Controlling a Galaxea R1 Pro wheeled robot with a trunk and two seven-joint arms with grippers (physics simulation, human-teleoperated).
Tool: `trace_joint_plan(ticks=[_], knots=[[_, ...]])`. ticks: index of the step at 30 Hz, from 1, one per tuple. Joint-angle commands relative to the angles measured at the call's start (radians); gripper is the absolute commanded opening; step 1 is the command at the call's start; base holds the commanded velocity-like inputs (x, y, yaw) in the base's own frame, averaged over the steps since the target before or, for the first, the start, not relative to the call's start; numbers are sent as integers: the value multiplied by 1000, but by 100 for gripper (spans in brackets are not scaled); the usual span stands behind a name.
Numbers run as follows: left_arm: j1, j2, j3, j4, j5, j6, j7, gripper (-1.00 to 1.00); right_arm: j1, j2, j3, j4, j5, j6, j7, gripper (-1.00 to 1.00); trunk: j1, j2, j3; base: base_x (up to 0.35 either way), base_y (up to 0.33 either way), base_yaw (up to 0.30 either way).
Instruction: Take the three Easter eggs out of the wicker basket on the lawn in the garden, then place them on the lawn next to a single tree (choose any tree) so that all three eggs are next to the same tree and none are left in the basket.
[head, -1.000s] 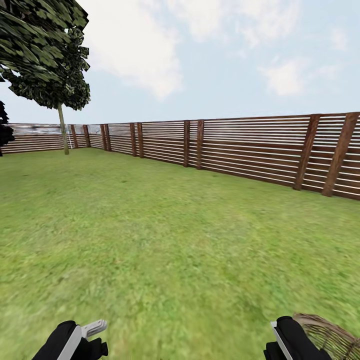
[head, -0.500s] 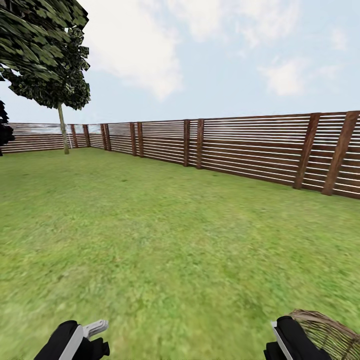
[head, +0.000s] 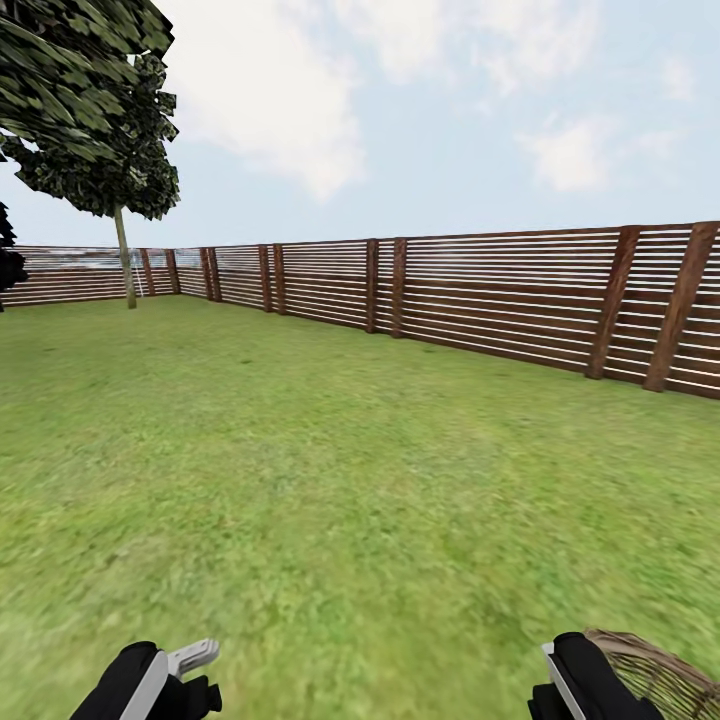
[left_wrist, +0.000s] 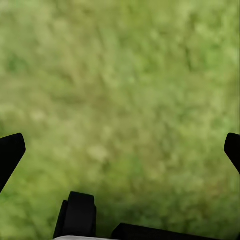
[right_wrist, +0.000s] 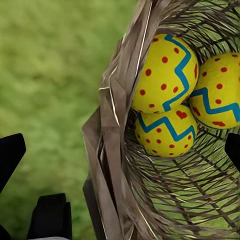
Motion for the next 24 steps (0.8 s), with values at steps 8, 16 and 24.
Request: trace_joint_plan(ticks=[8, 16, 24], knots=[[0, 0, 1, 0, 11, 4, 9, 100, 0, 3, 1, -1, 6, 4, 2, 100, 15, -29, -14, 0, 0, 0], [0, -1, 2, 0, 11, 4, 9, 100, -1, 4, 1, -1, 6, 3, 2, 100, 15, -29, -14, -49, 0, 0], [0, -2, 1, 1, 10, -14, 9, 100, -1, 4, 1, -1, 6, 3, 2, 100, 15, -29, -14, -160, 0, 0]])
